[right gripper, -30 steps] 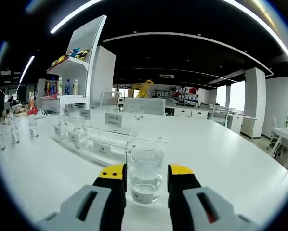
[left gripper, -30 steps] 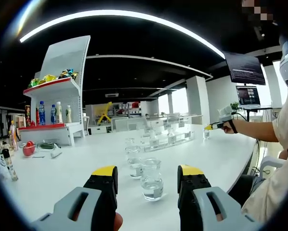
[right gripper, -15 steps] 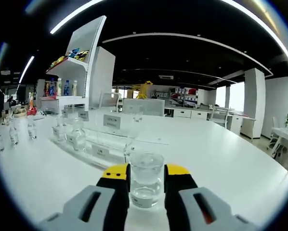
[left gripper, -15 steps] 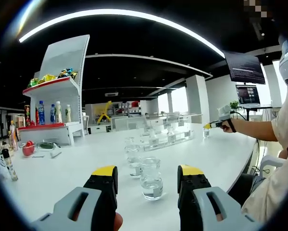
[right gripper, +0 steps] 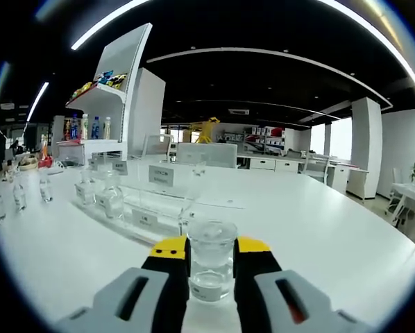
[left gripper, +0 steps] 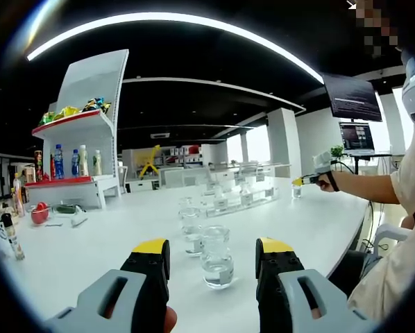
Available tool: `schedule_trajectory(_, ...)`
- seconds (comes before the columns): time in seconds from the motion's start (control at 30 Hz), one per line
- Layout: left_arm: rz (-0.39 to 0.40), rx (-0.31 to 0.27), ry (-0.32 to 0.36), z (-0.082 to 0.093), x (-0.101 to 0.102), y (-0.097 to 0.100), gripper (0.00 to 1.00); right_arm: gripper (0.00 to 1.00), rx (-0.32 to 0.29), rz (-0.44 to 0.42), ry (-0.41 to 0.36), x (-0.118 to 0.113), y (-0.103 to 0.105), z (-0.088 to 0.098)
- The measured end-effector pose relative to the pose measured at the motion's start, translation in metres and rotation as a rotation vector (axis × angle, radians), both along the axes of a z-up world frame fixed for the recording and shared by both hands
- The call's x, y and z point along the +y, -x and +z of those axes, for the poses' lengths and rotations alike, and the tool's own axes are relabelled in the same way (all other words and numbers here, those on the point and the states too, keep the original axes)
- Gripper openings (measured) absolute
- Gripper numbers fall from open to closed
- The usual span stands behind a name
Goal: Identify the label on the chemical reagent bottle, grasp the chemical reagent bottle, and place it in the designated position on the reagent rack
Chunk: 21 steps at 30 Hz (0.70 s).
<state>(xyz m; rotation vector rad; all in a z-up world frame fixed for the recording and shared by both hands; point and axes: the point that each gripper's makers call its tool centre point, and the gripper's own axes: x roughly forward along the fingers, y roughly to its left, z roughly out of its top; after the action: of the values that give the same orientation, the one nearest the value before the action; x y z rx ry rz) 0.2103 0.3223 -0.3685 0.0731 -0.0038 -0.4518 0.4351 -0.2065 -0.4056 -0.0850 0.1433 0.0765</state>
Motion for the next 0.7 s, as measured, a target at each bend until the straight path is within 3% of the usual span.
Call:
schedule_trajectory(0.3,0.000,0.001,0.001,-0.0005,-0.0003,0.0001,0.49,0.23,-0.023,-0.004,-0.021,-0.0016,-0.0004,0.0002)
schedule_trajectory(0.7,-0.003,-0.001,0.010,-0.0015,-0.0009,0.0004,0.49,0.22,-0.001,-0.014,-0.027,-0.0055,0.0055,0.0020)
